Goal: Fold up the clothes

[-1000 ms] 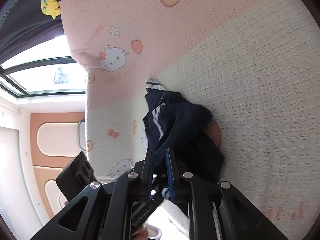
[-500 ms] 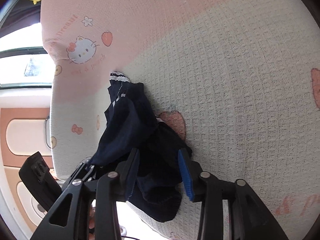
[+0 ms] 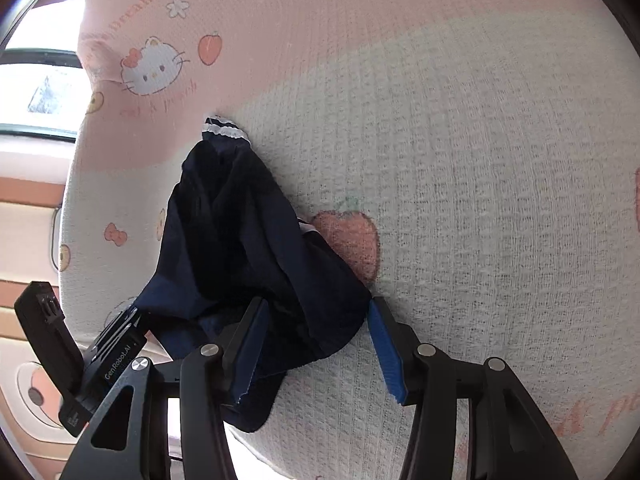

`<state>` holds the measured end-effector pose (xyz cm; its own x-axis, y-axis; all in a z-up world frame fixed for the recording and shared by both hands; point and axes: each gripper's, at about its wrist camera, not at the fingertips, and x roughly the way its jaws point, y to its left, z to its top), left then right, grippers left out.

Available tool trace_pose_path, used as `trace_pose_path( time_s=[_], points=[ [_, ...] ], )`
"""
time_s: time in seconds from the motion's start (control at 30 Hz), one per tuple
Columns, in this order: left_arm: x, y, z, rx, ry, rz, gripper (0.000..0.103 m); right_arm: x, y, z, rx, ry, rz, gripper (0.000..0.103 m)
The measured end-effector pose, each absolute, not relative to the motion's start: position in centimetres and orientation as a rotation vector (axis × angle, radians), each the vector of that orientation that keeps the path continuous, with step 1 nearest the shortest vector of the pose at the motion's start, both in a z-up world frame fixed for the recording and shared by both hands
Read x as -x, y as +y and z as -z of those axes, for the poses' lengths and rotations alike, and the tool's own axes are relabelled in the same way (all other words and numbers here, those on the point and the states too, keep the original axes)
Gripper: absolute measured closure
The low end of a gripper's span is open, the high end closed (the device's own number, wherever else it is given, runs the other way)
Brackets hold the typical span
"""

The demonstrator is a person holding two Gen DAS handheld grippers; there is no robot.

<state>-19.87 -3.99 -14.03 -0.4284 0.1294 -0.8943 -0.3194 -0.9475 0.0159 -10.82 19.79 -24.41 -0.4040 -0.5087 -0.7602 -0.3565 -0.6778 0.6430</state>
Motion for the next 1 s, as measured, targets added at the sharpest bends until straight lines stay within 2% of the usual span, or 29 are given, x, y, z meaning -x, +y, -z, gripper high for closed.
trace_pose_path(
  time_s=[0.13, 0.2, 0.53, 0.6, 0.67, 0.7, 0.8, 1.0],
  points=[
    [20.4, -5.5, 14.3, 1.538, 0.245, -2.452, 0.086, 11.0, 19.3, 24.2, -1.621, -1.168, 2.288, 0.05],
    [20.4, -6.1, 14.5, 1.552, 0.235, -2.456, 0.086, 11.0, 19.0, 24.1, -1.591, -1.158, 2.302, 0.04],
    [19.5, -7.5, 15.4, 1.586, 0.284, -2.485, 0.086, 11.4, 17.1, 23.2, -1.585, -0.935, 2.415, 0.041],
    [19.5, -7.8, 15.4, 1.587, 0.297, -2.498, 0.086, 11.5, 16.8, 23.1, -1.615, -0.866, 2.458, 0.063],
    [19.5, -8.0, 15.4, 1.595, 0.32, -2.516, 0.086, 11.6, 16.5, 23.1, -1.639, -0.797, 2.495, 0.08],
    [19.6, -8.1, 15.5, 1.6, 0.332, -2.523, 0.086, 11.6, 16.5, 23.2, -1.646, -0.78, 2.506, 0.084],
    [19.7, -8.4, 15.6, 1.616, 0.338, -2.528, 0.086, 11.6, 16.8, 23.1, -1.634, -0.802, 2.513, 0.093],
    [19.6, -8.9, 15.2, 1.619, 0.326, -2.542, 0.086, 11.3, 18.4, 22.4, -1.597, -0.882, 2.562, 0.096]
  ],
)
